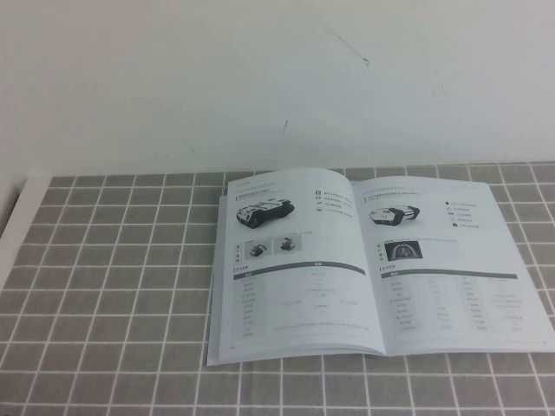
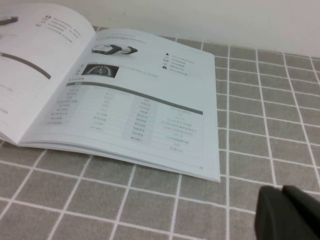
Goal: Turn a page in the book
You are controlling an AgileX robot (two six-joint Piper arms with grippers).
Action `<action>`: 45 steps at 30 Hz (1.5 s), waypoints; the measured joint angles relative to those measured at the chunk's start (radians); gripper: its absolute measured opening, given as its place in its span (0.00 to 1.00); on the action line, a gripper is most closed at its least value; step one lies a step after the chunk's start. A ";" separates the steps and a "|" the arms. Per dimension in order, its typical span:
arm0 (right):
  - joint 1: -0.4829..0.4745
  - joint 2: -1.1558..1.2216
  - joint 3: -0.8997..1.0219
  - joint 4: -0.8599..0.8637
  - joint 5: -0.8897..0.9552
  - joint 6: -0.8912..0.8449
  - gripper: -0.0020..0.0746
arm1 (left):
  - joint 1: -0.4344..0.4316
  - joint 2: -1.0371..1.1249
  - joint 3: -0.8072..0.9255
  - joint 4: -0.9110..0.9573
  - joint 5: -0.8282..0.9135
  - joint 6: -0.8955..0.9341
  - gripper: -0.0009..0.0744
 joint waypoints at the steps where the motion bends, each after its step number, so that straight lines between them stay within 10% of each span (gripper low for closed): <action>1: 0.000 0.000 0.000 0.000 0.000 0.000 0.02 | 0.000 0.000 0.000 0.000 0.000 0.000 0.01; 45: 0.000 0.000 0.001 0.064 0.002 0.000 0.02 | 0.000 0.000 0.000 -0.077 0.002 0.000 0.01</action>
